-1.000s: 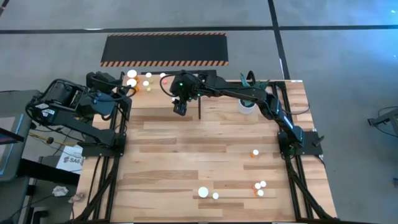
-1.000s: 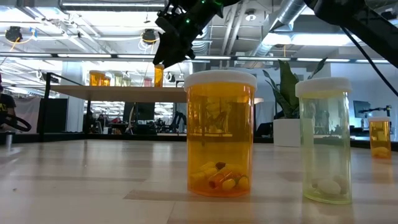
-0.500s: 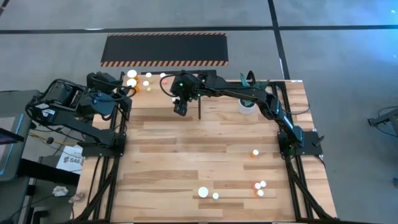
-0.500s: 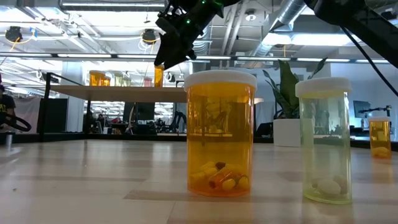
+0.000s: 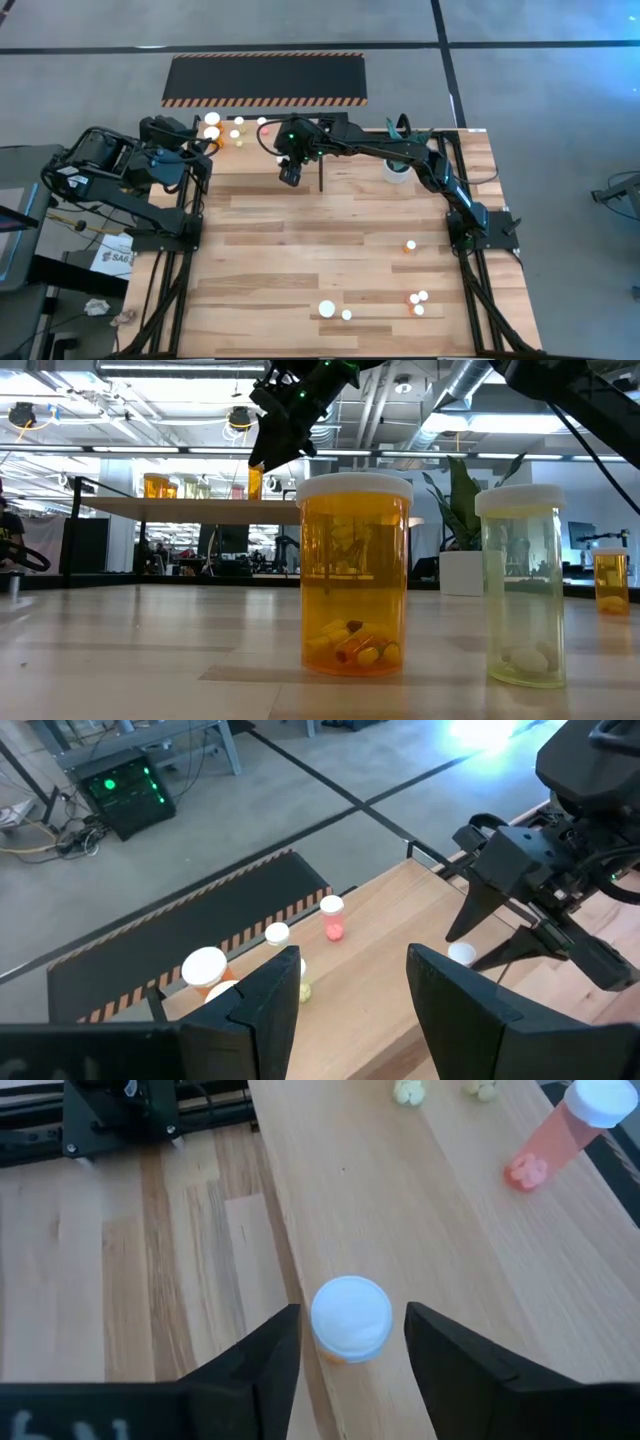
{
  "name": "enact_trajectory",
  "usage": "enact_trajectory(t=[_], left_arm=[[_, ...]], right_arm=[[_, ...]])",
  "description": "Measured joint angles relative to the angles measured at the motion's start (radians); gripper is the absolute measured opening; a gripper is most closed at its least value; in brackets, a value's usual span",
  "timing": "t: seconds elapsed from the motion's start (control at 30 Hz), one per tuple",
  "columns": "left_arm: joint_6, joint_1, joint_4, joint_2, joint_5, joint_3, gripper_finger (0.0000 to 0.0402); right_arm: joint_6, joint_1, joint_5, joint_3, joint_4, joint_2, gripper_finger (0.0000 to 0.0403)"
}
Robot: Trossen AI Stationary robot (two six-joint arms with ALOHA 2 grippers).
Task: Pick and place medicine bottles onto shelf by color
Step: Put the top small orange pill bottle on the shelf
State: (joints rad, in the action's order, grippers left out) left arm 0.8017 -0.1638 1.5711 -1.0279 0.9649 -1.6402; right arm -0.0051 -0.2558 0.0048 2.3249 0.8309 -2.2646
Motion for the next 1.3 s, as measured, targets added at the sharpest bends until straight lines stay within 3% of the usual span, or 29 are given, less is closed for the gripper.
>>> enact_trajectory(t=[0.67, 1.3], left_arm=[[-0.003, 0.0, 0.0, 0.0, 0.0, 0.0, 0.0174], [0.005, 0.0, 0.0, 0.0, 0.0, 0.0, 0.0174]], right_arm=[[-0.002, 0.0, -0.002, 0.0, -0.001, 0.0, 0.0147], [0.005, -0.019, -0.003, 0.0, -0.034, 0.0, 0.014]])
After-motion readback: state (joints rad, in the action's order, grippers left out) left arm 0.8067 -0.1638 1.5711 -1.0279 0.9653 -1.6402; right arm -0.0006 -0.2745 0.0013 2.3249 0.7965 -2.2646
